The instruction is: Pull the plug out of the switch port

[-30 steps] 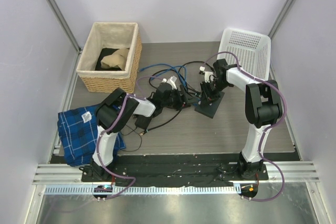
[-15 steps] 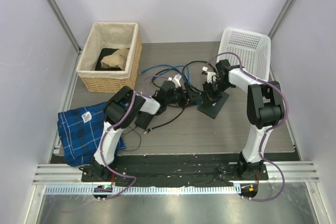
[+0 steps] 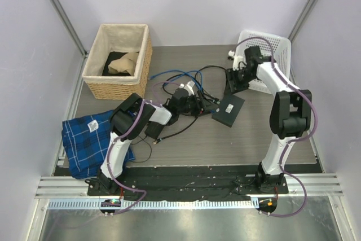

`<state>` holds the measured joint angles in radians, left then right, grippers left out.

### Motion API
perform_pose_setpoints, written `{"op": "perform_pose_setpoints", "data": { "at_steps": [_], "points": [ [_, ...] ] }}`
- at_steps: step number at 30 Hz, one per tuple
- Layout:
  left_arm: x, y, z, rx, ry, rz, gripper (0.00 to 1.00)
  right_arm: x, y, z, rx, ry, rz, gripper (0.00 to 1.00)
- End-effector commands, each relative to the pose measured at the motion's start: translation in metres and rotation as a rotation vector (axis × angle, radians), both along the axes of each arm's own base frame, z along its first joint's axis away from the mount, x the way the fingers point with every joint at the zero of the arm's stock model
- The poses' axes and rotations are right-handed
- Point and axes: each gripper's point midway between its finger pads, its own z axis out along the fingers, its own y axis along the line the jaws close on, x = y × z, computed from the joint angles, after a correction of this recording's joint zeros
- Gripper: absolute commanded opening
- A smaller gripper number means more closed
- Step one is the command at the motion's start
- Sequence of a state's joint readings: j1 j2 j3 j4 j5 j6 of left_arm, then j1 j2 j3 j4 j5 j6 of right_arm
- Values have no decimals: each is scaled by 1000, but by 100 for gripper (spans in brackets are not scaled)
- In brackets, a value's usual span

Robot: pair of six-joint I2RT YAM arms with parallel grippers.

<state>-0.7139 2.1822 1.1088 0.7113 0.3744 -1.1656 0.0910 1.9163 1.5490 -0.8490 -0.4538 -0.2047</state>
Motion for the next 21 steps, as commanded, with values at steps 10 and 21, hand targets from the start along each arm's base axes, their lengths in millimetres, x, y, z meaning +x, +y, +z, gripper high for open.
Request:
{"op": "perform_pose_setpoints", "data": {
  "at_steps": [10, 21],
  "points": [
    [-13, 30, -84, 165, 166, 10, 33, 11, -18, 35, -44, -145, -97, 59],
    [7, 23, -21, -99, 73, -118, 0, -35, -28, 16, -56, -25, -146, 66]
  ]
}}
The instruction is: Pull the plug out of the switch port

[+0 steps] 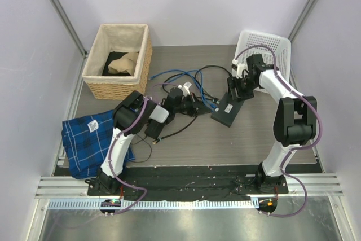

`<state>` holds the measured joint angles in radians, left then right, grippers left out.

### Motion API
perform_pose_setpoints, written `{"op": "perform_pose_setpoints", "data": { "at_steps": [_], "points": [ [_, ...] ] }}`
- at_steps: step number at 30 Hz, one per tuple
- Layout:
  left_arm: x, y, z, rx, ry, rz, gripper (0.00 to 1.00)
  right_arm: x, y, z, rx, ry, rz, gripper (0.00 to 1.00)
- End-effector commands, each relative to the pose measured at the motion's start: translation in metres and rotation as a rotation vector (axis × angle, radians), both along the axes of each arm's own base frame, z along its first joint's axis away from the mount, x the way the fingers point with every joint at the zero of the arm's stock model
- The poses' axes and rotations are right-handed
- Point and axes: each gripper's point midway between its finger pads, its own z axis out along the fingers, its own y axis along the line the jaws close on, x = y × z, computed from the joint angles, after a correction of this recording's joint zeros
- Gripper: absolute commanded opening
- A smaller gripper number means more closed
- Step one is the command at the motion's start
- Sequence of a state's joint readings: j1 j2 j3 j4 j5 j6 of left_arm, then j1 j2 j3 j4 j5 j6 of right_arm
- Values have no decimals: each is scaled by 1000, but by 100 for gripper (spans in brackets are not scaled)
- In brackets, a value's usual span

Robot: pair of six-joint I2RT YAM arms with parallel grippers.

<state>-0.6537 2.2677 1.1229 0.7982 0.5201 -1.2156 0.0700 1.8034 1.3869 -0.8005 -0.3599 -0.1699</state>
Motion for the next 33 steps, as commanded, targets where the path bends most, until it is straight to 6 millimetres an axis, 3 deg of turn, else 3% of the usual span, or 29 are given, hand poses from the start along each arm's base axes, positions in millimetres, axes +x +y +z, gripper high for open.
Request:
{"op": "perform_pose_setpoints", "data": {
  "at_steps": [1, 7, 13, 14, 20, 21, 27, 33],
  "points": [
    [9, 13, 8, -65, -29, -67, 0, -15, -5, 20, 36, -7, -85, 67],
    [21, 9, 56, -180, -51, -154, 0, -38, -11, 5, 152, 94, -152, 69],
    [17, 6, 87, -235, -58, -207, 0, -38, 1, -9, 419, 221, -308, 73],
    [15, 6, 94, -240, -69, -219, 0, -30, 1, -10, 473, 213, -332, 75],
    [17, 26, 90, -222, -28, -239, 0, -11, -15, -27, 618, 296, -485, 80],
    [20, 29, 88, -217, -22, -228, 0, -6, -16, -25, 621, 288, -477, 86],
    [33, 42, 93, -193, -54, -219, 0, 11, -20, -16, 626, 251, -474, 87],
    [32, 58, 91, -119, -104, -265, 0, 1, -21, -12, 573, 228, -487, 86]
  ]
}}
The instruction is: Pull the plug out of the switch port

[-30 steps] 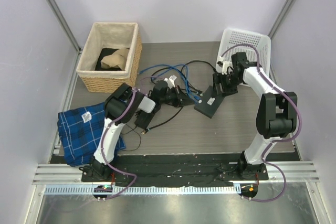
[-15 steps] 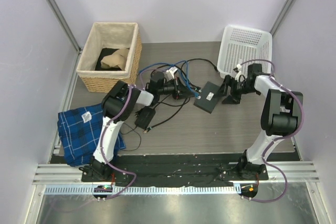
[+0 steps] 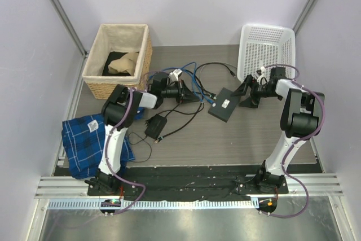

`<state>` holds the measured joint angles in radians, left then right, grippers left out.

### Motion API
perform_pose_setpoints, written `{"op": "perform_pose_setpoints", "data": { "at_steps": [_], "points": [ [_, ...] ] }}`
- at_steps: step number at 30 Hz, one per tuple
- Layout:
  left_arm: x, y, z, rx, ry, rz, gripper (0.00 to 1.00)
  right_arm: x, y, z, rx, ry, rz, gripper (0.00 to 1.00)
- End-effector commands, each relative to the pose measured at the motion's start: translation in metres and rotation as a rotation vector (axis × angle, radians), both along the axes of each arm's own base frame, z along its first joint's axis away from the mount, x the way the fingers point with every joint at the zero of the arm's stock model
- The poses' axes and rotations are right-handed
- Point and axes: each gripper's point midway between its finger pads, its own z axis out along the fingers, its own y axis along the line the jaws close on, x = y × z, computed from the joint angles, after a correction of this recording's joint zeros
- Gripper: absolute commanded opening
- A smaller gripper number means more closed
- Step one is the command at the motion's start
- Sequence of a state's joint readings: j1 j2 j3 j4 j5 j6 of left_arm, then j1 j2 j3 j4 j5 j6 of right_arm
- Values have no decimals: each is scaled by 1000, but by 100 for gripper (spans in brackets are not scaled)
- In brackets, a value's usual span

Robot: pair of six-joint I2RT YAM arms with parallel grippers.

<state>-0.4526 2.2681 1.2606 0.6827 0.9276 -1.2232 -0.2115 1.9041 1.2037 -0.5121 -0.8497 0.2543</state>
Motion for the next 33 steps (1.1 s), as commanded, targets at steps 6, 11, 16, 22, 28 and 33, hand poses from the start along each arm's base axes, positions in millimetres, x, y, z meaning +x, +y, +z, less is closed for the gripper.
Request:
{"op": "perform_pose_setpoints", "data": {
  "at_steps": [6, 11, 16, 22, 28, 33],
  "points": [
    [4, 55, 68, 170, -292, -79, 0, -19, 7, 34, -40, -64, 19, 86],
    [-5, 130, 59, 462, -390, -118, 0, -22, 15, 62, -102, -211, 140, 86],
    [-14, 187, 40, 711, -376, -233, 0, -25, 27, 69, -154, -277, 195, 86],
    [5, 229, 7, 981, -440, -367, 0, -23, 34, 74, -218, -336, 221, 85],
    [6, 256, 9, 1105, -532, -501, 27, -15, 31, 74, -287, -352, 238, 84],
    [18, 242, 55, 1053, -673, -415, 59, 11, 32, 70, -403, -397, 279, 82]
  ]
}}
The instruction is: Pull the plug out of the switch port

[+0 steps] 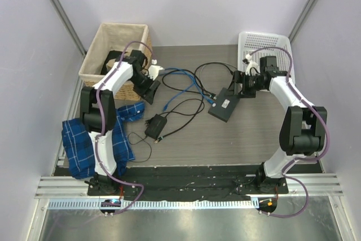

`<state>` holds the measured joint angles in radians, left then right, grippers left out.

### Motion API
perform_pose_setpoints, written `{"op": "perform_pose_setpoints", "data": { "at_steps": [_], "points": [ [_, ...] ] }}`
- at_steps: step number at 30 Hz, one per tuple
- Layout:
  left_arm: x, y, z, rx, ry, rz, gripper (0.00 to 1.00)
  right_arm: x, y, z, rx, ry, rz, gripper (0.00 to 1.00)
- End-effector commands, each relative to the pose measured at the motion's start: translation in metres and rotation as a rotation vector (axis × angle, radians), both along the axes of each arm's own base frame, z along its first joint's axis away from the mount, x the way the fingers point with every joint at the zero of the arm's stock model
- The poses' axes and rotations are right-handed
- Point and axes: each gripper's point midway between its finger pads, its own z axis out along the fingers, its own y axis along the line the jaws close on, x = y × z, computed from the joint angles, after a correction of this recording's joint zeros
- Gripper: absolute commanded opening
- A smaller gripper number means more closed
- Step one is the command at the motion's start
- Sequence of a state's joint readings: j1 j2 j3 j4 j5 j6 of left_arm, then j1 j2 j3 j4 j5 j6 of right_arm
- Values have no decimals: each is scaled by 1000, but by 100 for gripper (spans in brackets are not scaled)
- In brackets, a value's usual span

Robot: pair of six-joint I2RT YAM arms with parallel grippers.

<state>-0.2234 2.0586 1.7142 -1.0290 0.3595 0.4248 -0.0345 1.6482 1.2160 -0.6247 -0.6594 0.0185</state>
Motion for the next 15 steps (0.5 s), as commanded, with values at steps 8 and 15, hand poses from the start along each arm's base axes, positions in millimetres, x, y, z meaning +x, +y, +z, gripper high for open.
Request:
{"op": "perform_pose_setpoints", "data": {
  "at_steps": [8, 15],
  "points": [
    [26, -80, 141, -539, -152, 98, 65, 52, 12, -19, -174, -64, 39, 66],
    [46, -198, 142, -942, -85, 277, 64, 49, 7, -65, -237, 25, 68, 37]
  ]
}}
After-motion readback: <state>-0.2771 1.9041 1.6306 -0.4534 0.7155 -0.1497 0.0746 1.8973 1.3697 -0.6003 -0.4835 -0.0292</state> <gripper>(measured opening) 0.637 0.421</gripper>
